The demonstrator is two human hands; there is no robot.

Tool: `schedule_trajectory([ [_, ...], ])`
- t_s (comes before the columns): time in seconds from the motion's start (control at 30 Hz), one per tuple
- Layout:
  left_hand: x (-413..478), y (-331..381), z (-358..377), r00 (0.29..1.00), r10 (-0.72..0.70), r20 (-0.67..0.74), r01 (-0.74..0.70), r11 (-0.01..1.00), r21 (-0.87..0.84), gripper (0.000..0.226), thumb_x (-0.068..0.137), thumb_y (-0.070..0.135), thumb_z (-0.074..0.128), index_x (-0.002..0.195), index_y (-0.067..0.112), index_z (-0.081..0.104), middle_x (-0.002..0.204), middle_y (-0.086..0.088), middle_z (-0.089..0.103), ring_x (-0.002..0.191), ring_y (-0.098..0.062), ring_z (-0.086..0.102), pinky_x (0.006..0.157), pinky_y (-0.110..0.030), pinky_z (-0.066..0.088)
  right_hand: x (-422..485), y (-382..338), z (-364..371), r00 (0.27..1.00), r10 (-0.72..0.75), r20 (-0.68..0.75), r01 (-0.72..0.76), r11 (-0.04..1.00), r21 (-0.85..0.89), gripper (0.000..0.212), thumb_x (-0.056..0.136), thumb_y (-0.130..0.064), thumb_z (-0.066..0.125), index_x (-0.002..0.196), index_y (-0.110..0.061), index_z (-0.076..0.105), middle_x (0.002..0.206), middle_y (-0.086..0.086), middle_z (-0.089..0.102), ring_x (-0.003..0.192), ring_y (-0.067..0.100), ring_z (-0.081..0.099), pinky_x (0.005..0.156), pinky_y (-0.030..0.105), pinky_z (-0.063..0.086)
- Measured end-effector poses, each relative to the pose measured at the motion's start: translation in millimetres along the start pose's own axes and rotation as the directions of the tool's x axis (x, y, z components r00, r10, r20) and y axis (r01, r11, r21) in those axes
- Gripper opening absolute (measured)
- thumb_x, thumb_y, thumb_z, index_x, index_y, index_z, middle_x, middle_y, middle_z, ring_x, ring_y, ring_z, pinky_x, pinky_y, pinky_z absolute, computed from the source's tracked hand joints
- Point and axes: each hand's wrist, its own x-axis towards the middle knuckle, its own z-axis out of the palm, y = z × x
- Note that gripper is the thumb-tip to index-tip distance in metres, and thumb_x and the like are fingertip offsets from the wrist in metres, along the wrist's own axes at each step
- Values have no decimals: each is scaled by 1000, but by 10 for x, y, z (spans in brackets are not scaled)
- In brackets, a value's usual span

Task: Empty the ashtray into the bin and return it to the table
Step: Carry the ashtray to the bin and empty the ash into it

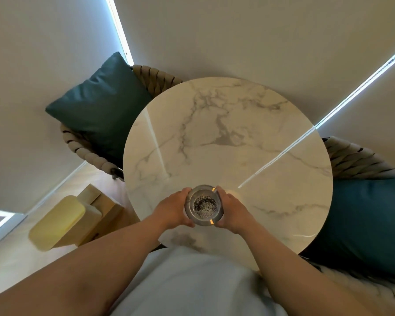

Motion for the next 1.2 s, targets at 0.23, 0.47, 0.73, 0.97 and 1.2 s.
schedule_trajectory([
  [0.23,-140,127,176,997,-39,-64,33,996,-78,96,46,40,93,126,33,40,113,9,62,100,-16,59,85,-41,50,-34,104,-110,997,-63,45,65,997,-46,114,63,-20,89,153,-18,18,129,12,54,117,31,55,95,40,48],
  [0.47,-374,60,295,984,-108,-140,89,987,-135,96,49,40,92,129,32,39,115,9,62,103,-16,59,88,-41,50,-9,18,-88,984,-143,109,153,984,-89,116,61,-18,89,153,-21,19,129,12,54,118,30,55,96,39,47],
  [0.73,-655,-180,265,951,-205,-230,151,961,-233,98,47,45,91,127,41,35,116,14,61,106,-11,58,91,-38,51,129,-333,-6,952,-232,200,266,950,-162,117,63,-18,89,155,-20,15,130,12,53,119,31,54,96,37,47],
  [0.97,-961,-622,98,920,-250,-301,147,933,-327,94,53,39,89,129,43,33,109,21,60,103,-3,55,93,-32,45,309,-861,263,918,-314,242,364,910,-198,113,63,-20,89,152,-20,20,129,9,54,119,28,55,97,39,48],
  [1.2,-1477,-1431,-241,880,-343,-329,210,902,-377,99,49,41,92,130,39,35,115,12,63,104,-12,59,89,-32,48,473,-1757,862,884,-371,283,441,864,-242,104,63,-29,89,146,-22,26,133,7,52,121,27,53,98,36,49],
])
